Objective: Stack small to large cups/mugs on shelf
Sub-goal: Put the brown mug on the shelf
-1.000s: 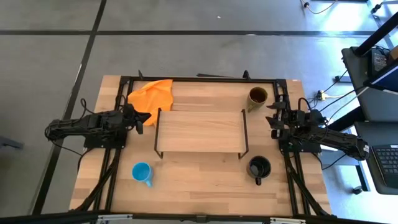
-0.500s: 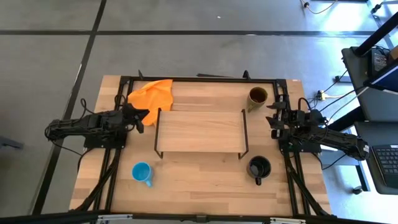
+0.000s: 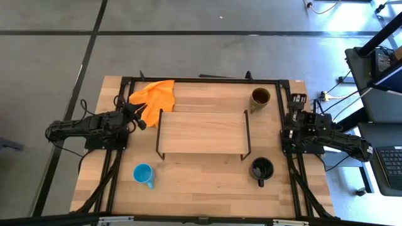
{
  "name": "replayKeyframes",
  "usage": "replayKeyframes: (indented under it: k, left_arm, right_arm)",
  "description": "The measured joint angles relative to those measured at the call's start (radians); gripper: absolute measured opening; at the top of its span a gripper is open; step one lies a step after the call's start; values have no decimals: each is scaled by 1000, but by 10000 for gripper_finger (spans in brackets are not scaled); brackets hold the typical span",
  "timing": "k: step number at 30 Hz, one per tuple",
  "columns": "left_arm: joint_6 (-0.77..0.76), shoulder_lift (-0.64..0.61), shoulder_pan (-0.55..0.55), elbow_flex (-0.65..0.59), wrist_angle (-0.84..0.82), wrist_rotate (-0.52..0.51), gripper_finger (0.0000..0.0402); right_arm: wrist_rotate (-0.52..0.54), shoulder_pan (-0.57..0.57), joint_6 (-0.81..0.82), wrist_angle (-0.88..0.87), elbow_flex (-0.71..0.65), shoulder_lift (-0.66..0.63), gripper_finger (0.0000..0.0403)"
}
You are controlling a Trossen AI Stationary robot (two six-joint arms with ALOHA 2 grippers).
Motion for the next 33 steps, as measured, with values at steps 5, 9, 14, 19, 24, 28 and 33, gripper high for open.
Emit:
replayKeyframes:
  k: [5, 9, 14, 19, 24, 28, 33]
  left_arm:
    - [-24, 0, 0, 0, 102, 43, 42]
    - [-123, 0, 0, 1, 295, 90, 42]
    - [-226, 0, 0, 3, 543, 81, 42]
    - [-136, 0, 0, 3, 621, -64, 42]
    - [-381, 0, 0, 3, 721, -34, 42]
    - [-571, 0, 0, 4, 806, -29, 42]
    - [-551, 0, 0, 4, 802, -42, 42]
  right_arm:
    - [12, 0, 120, -6, 0, 0, 202]
    - [57, 0, 26, -28, 0, 1, 202]
    - [162, 0, -84, 4, 9, 1, 202]
    - [254, 0, -147, -2, 17, 1, 202]
    - [259, 0, -131, -25, 17, 1, 202]
    - [198, 0, 39, -5, 17, 0, 202]
    - [175, 0, 196, -6, 17, 0, 202]
